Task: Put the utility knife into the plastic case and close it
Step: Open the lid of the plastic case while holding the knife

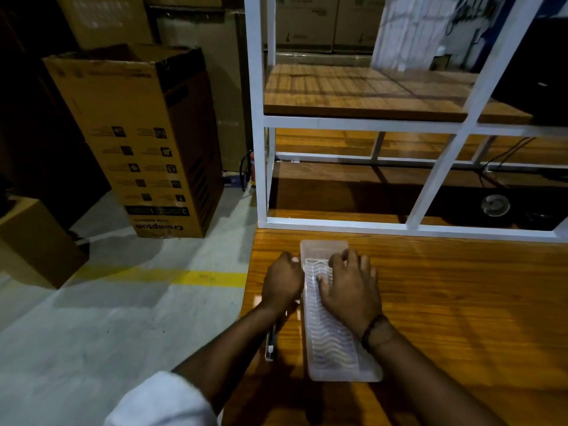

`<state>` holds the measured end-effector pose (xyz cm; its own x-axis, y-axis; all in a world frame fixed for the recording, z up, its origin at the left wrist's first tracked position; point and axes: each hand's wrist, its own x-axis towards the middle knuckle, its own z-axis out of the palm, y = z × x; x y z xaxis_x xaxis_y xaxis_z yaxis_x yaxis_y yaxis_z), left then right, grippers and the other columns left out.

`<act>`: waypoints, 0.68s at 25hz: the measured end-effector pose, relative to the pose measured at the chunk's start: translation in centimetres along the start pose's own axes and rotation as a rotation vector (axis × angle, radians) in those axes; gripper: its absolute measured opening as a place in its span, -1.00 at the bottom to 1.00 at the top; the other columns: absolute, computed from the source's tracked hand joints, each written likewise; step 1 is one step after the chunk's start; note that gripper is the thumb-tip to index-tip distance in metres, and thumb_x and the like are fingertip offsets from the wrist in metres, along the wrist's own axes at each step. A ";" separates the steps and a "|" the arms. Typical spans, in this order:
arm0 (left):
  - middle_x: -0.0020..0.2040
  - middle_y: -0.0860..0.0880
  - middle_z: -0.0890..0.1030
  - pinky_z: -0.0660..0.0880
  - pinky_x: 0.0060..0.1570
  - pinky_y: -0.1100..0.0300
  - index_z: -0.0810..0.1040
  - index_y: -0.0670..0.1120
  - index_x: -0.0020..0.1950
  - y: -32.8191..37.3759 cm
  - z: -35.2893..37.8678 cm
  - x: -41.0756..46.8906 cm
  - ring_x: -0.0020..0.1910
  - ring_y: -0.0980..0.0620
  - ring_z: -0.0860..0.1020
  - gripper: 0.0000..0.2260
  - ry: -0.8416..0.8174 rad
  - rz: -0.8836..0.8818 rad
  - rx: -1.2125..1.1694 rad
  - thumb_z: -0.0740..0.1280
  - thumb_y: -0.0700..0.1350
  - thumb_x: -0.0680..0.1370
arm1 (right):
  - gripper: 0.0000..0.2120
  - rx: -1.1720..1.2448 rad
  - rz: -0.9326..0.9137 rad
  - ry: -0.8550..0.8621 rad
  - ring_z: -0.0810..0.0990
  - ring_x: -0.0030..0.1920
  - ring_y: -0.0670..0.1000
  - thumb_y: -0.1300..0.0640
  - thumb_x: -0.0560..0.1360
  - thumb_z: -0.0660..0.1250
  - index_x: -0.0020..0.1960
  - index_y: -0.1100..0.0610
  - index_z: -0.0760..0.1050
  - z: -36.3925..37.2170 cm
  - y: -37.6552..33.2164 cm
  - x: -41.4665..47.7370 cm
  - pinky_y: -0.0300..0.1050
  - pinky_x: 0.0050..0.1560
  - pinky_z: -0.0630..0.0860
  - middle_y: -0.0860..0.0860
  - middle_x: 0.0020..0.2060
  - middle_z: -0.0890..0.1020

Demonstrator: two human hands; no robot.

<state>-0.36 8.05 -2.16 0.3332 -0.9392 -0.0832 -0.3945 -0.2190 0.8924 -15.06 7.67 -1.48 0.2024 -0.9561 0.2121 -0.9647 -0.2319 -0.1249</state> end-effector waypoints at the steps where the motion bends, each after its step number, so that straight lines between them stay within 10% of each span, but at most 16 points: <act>1: -0.07 -0.11 0.69 0.55 -0.27 0.10 0.57 -0.02 -0.05 -0.4 -0.2 -1.0 -0.19 -0.11 0.65 -0.77 -0.010 -0.050 -0.107 0.16 -0.04 0.69 | -0.48 -0.011 0.020 -0.058 0.40 0.23 0.19 -0.25 0.49 0.18 0.32 0.03 0.43 -0.3 -0.2 -1.5 0.14 0.17 0.45 0.11 0.29 0.46; 6: -0.07 -0.13 0.75 0.70 -0.21 -0.20 0.65 -0.04 0.03 -2.3 -0.1 -4.1 -0.15 -0.21 0.74 -0.74 -0.153 -0.261 -0.393 0.15 -0.15 0.68 | -0.20 0.005 0.043 -0.290 0.26 0.44 0.25 -0.49 0.42 0.08 0.51 -0.05 0.23 -1.3 -0.8 -5.0 0.19 0.30 0.41 0.06 0.55 0.27; 11: -0.03 -0.16 0.75 0.55 -0.33 0.14 0.69 -0.06 0.12 -1.0 -0.8 -3.4 -0.27 -0.05 0.68 -0.72 -0.165 -0.224 -0.389 0.17 -0.20 0.66 | 0.00 0.071 0.026 -0.421 0.09 0.55 0.32 -0.52 0.33 0.24 0.53 0.04 0.07 -2.3 -2.3 -3.4 0.31 0.40 0.32 0.12 0.60 0.14; 17: -0.12 -0.03 0.76 0.64 -0.25 0.08 0.63 0.00 0.26 -0.9 -0.9 -3.9 -0.30 0.06 0.69 -0.69 -0.258 -0.277 -0.512 0.15 -0.22 0.69 | 0.31 -0.118 -0.068 -0.521 0.05 0.50 0.39 -0.57 0.08 0.34 0.58 0.10 -0.04 -2.0 -3.0 -5.2 0.43 0.32 0.34 0.19 0.57 0.05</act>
<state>-0.53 12.12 -2.19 0.1221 -0.9132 -0.3889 0.1573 -0.3691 0.9160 -13.53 13.67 -0.21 0.2933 -0.9089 -0.2964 -0.9527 -0.3036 -0.0117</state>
